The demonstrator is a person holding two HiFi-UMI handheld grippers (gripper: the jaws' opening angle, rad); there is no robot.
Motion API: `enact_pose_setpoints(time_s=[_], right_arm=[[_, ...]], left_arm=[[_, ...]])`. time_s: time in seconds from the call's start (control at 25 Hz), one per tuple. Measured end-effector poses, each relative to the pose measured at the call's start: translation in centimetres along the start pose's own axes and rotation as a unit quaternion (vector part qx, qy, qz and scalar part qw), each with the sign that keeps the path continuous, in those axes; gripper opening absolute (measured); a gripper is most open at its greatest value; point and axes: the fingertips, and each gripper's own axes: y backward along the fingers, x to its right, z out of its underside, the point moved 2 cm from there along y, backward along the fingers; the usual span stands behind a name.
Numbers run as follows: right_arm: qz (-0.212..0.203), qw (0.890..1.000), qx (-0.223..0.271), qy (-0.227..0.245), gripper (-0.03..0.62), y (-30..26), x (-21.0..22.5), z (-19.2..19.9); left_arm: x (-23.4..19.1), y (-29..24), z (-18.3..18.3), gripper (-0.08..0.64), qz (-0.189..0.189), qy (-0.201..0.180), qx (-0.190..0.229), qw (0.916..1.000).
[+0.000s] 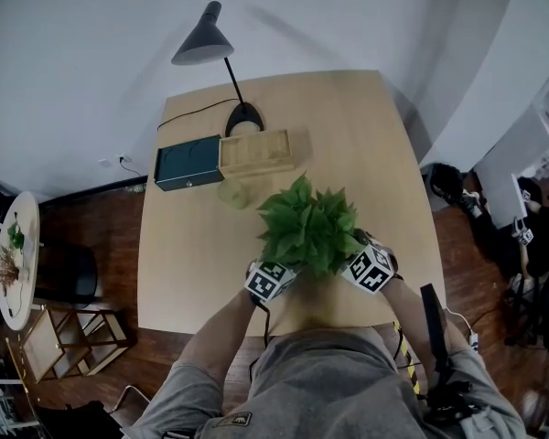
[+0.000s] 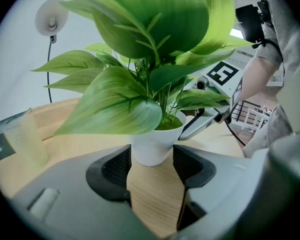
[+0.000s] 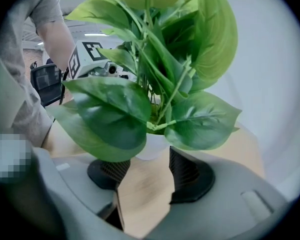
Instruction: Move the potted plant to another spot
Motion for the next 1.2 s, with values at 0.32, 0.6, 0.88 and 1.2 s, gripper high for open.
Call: enact_pose_setpoints(time_s=[0.32, 0.6, 0.88, 1.2], right_arm=[[0.016, 0.999, -0.015, -0.026, 0.230, 2.9, -0.5, 1.2], [0.031, 0.997, -0.005, -0.066, 0.152, 7.1, -4.0, 0.7], [0.023, 0.998, -0.004, -0.054, 0.100, 8.8, -9.1, -1.6], [-0.040, 0.999, 0.035, 0.011, 0.060, 11.2, -15.0, -2.5]], left_arm=[[0.2, 3.2, 1.5, 0.235, -0.012, 0.022, -0.003, 0.9997], [3.5, 8.7, 3.3, 0.086, -0.004, 0.081, 0.027, 0.9963], [8.3, 11.7, 3.4, 0.000, 0.020, 0.107, 0.062, 0.9922], [14.4, 13.1, 2.0, 0.000, -0.016, 0.117, 0.093, 0.9887]])
